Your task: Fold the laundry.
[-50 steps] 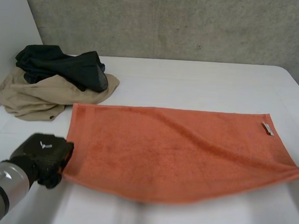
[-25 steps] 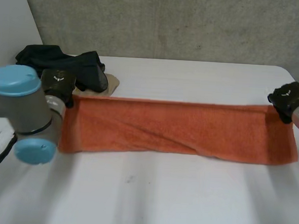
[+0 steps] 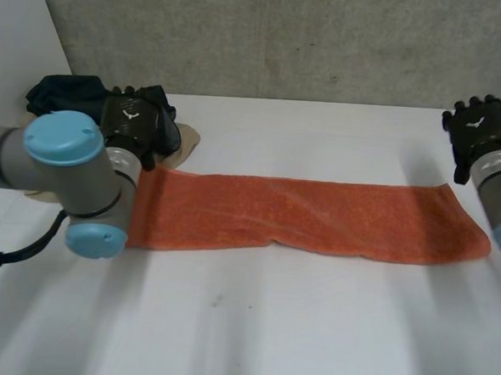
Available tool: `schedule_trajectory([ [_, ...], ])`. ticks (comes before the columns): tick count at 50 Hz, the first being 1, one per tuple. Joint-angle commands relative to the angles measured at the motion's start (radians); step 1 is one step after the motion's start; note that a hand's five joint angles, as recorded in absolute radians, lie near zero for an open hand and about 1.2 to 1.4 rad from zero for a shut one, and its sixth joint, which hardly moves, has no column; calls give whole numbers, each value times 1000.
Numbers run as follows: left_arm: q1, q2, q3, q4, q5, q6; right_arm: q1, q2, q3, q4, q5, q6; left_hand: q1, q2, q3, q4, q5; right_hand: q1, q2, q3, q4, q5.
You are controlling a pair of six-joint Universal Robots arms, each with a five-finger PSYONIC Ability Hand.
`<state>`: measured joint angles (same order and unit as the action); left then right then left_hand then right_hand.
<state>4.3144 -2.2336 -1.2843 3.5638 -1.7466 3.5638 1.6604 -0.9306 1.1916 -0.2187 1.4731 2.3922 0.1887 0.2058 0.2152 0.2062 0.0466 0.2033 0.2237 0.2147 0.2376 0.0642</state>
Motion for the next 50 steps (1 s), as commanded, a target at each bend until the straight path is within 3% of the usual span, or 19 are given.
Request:
schedule_trajectory([
  [1, 2, 199, -225, 1, 4, -5, -92, -200, 183, 165, -154, 88, -14, -31, -41, -32, -47, -29, -49, -40, -63, -64],
  [9, -15, 311, -388, 17, 73, -28, -203, -215, 292, 312, -270, 82, -14, -31, -41, -32, -47, 96, 75, 84, 61, 60],
  [15, -25, 310, -402, 24, 81, -56, -244, -198, 335, 260, -312, 78, -14, -31, -41, -32, -47, 172, 152, 161, 138, 137],
  [24, -22, 301, -403, 24, 82, -65, -295, -62, 310, 162, -364, 78, -14, -31, -41, -32, -47, 390, 369, 378, 355, 354],
  [26, -24, 301, -405, 23, 82, -65, -298, -30, 296, 162, -373, 76, -14, -31, -41, -32, -47, 638, 617, 626, 603, 602],
  [27, -24, 301, -406, 23, 82, -65, -298, -19, 290, 163, -378, 77, -14, -31, -41, -32, -47, 840, 819, 828, 805, 804],
  [28, -24, 301, -411, 24, 82, -65, -300, -8, 280, 163, -376, 76, -14, -31, -41, -32, -47, 1189, 1169, 1178, 1155, 1154],
  [39, -24, 318, -414, 23, 81, -65, -369, -48, 280, 165, -385, 48, -14, -31, -41, -32, -47, 1193, 1173, 1182, 1159, 1158],
  [50, -24, 324, -432, 23, 82, -65, -533, -85, 217, 157, -321, -146, -14, -31, -41, -32, -47, 1193, 1173, 1182, 1159, 1158],
])
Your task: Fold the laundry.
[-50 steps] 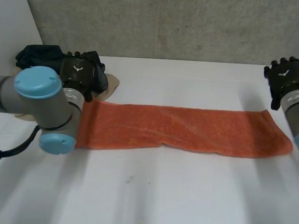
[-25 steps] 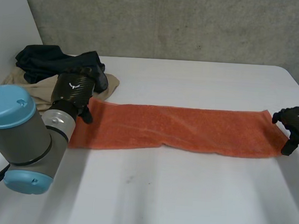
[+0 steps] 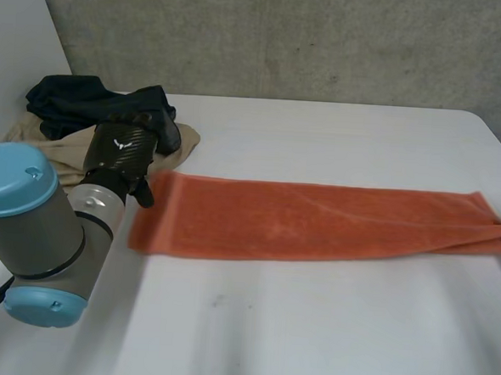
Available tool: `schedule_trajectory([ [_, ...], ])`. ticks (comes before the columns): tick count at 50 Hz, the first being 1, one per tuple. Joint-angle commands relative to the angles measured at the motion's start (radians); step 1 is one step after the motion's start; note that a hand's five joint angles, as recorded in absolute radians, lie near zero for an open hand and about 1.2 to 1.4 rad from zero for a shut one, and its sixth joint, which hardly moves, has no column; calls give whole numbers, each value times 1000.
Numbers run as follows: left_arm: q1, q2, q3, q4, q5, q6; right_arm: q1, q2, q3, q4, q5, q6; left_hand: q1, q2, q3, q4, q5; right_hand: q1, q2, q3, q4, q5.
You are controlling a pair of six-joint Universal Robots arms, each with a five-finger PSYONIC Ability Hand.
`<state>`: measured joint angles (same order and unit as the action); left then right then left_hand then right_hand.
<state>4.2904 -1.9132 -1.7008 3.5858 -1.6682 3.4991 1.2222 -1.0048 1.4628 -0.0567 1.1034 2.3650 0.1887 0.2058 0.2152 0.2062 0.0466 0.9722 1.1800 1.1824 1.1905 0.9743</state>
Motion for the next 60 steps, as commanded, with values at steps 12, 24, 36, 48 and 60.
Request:
schedule_trajectory([
  [12, 2, 8, -6, 1, 4, 0, 23, -96, -104, -55, 55, -75, -14, -31, -41, -32, -47, 424, 216, 214, 206, 247],
  [24, 0, 49, -6, 1, 2, 1, 593, -143, -113, -124, -26, -3, -14, -31, -41, -32, -47, 424, 216, 214, 206, 247],
  [36, 0, 49, -22, 1, 1, 1, 1014, 90, -119, -239, -66, -4, -14, -31, -41, -32, -47, 424, 216, 214, 206, 247],
  [48, -64, 14, 33, 5, 4, 1, 1034, 54, -116, -219, 163, 77, -14, -31, -41, -32, -47, -798, -1005, -1008, -1016, -974],
  [60, -267, -115, 224, 10, 5, 6, 749, -210, 92, -111, 268, 519, -14, -31, -41, -32, -47, -798, -1005, -1008, -1016, -974],
])
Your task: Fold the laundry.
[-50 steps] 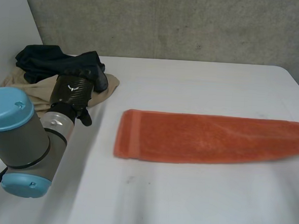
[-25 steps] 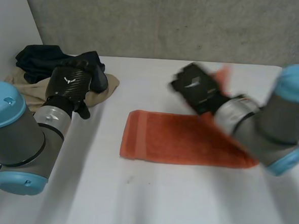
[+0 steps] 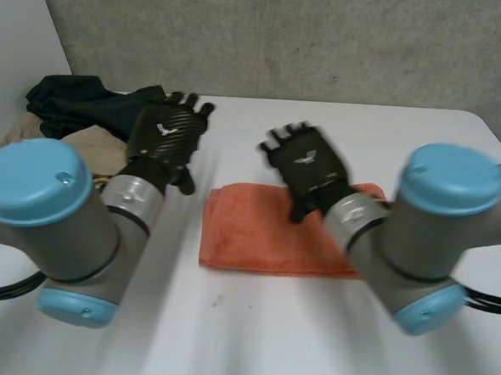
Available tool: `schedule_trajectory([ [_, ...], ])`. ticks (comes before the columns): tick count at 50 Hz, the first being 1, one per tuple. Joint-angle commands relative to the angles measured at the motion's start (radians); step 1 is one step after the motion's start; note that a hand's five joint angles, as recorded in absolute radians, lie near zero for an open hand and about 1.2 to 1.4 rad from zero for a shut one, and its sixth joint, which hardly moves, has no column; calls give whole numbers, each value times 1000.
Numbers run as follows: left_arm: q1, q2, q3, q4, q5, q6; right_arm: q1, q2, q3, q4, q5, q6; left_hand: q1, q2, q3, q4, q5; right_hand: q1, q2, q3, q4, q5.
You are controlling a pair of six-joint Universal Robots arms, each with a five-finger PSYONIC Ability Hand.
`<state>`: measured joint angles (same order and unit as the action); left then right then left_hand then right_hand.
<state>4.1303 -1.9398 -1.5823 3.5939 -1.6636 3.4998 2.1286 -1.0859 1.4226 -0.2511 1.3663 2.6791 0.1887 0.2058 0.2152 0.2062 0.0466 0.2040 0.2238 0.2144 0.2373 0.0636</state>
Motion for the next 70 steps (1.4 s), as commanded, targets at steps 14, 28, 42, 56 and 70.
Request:
schedule_trajectory([
  [14, -144, -225, 185, -14, -10, 7, -383, -5, 297, 115, -7, -44, -14, -31, -41, -32, -47, 523, 503, 512, 489, 488],
  [28, -73, -39, 22, -14, -13, 4, -259, -34, 124, 96, 16, -186, -14, -31, -41, -32, -47, 1192, 1172, 1182, 1159, 1158],
  [42, 13, 61, -36, -12, -102, 1, 165, 99, 10, 70, -217, -180, -14, -31, -41, -32, -47, 1192, 1172, 1182, 1159, 1158],
  [56, -73, -7, 51, -18, -93, -119, -20, -14, -10, 84, 56, 316, -10, -28, -37, -28, -43, -29, -49, -40, -63, -64],
  [70, -148, -194, 166, -311, -110, -177, -98, 147, -172, 311, -81, 430, 10, -7, -16, -7, -22, -29, -49, -40, -63, -64],
])
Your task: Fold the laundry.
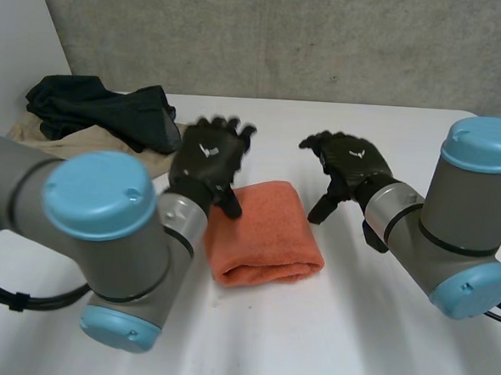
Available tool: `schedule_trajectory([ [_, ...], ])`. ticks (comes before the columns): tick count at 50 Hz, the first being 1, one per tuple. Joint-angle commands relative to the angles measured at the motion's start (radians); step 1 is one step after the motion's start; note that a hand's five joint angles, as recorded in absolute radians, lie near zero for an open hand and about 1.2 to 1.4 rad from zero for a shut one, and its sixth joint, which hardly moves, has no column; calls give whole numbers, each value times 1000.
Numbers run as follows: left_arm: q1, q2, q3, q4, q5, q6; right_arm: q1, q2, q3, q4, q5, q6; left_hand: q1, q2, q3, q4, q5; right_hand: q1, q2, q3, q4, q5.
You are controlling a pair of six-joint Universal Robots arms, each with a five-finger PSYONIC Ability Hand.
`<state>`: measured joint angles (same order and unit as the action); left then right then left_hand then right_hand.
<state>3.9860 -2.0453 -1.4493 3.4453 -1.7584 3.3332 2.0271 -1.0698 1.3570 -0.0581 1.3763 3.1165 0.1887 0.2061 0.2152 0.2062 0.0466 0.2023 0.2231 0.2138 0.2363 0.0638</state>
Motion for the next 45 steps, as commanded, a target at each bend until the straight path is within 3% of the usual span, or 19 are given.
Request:
schedule_trajectory([
  [1, -2, -105, 33, -190, -15, -9, 4, 142, -117, 127, -103, -10, 10, -7, -16, -7, -22, -28, -49, -39, -62, -64],
  [5, 10, -122, 33, -244, -13, 2, 4, 221, -162, 162, -149, -33, 7, -10, -19, -10, -25, -28, -49, -39, -62, -64],
  [10, 53, -139, 36, -284, 4, 15, 7, 271, -191, 193, -135, -149, 10, -7, -16, -7, -22, -28, -49, -39, -62, -64],
  [17, 76, -136, 64, -311, 49, 109, 13, 258, -193, 201, 7, -358, 13, -4, -13, -4, -19, 35, 15, 24, 1, -1],
  [20, 74, -127, 90, -330, 85, 172, 13, 220, -173, 193, 38, -377, 13, -4, -13, -4, -19, 32, 12, 21, -2, -4],
  [26, 70, -32, 148, -339, 145, 193, 5, 71, -14, 48, 56, -314, 4, -13, -22, -13, -28, -28, -49, -39, -62, -64],
  [32, 76, 86, 176, -339, 305, 174, -5, -68, 187, -98, 87, -147, 10, -7, -16, -7, -22, -28, -49, -39, -62, -64],
  [37, 97, 143, 184, -363, 450, 80, -25, -96, 278, -94, 83, -9, 19, 2, -8, 1, -13, -28, -49, -39, -62, -64],
  [45, 148, 157, 184, -394, 550, -9, -30, -82, 347, -106, 53, 86, 25, 7, -2, 7, -8, -28, -49, -39, -62, -64],
])
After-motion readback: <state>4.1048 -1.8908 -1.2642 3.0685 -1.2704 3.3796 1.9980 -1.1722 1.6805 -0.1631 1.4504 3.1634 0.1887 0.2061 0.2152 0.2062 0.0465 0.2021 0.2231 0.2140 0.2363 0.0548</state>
